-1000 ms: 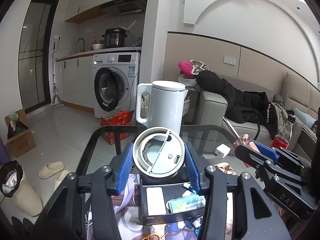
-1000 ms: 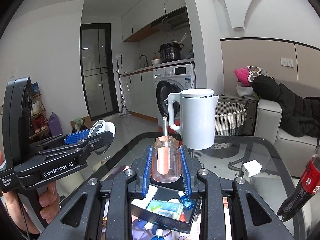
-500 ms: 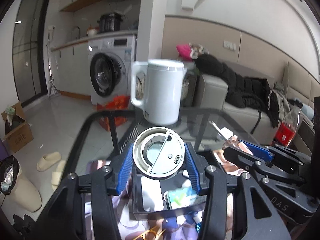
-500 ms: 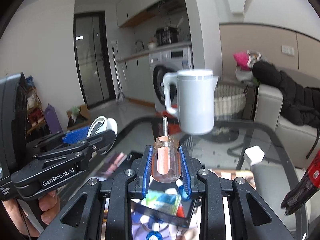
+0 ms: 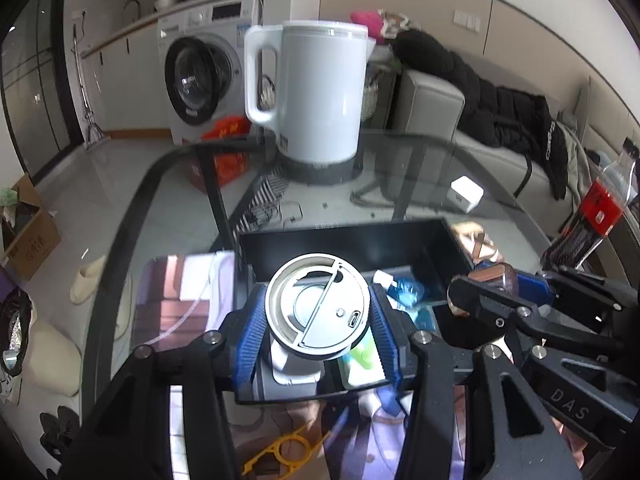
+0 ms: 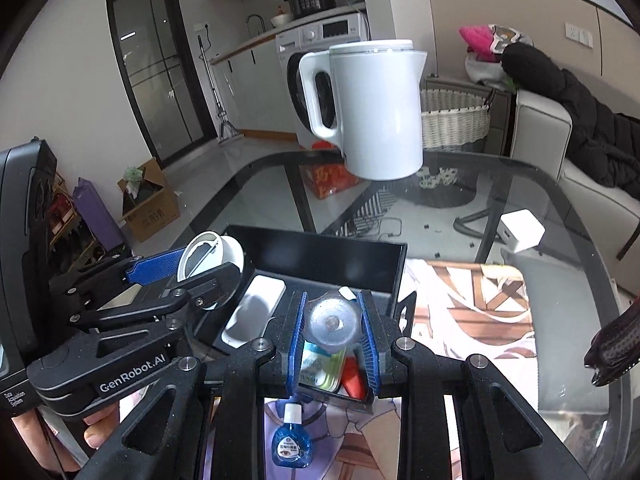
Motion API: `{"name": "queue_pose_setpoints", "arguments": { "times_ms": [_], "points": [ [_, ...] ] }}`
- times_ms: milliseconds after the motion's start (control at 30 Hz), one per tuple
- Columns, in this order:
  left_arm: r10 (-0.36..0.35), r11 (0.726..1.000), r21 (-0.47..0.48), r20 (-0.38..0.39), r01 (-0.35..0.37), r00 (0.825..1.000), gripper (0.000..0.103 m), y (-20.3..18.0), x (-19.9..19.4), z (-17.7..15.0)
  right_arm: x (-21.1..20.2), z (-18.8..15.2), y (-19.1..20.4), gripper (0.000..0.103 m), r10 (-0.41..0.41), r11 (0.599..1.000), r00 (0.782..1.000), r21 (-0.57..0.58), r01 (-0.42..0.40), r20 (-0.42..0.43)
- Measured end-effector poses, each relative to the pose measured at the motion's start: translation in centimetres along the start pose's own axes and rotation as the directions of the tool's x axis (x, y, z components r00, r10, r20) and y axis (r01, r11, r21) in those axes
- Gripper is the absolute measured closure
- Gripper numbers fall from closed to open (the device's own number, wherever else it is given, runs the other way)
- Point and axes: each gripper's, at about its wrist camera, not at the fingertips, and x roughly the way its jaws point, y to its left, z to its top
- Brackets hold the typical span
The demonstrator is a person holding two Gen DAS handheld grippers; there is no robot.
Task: Organize rigid objects
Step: 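Lower the cup lid and screwdriver into the black box and release, then grasp the yellow opener with the left tool while the right grasps another eye-drop bottle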
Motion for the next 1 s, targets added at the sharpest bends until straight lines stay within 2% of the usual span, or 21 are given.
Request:
{"name": "queue_pose_setpoints", "arguments": {
  "times_ms": [100,667,1000],
  "points": [
    [-0.006,1.000,-0.004,-0.041,0.006,0.999,0.054,-0.2,0.7,-0.1,0.5,-0.3,0.1,0.078,0.001,1.000,1.000,-0.010,-0.002,-0.022],
    [0.016,1.000,0.020,-0.111,-0.014,0.994,0.054,0.0,1.8,-0.5,1.1,-0.9,0.2,0.078,0.021,1.000,0.997,-0.016,-0.022,-0.074],
    [0.025,0.999,0.033,-0.112,-0.021,0.993,0.054,0.0,1.7,-0.6,1.0,-0.9,0.0,0.077,0.029,0.999,0.997,-0.011,-0.030,-0.076]
  ]
}}
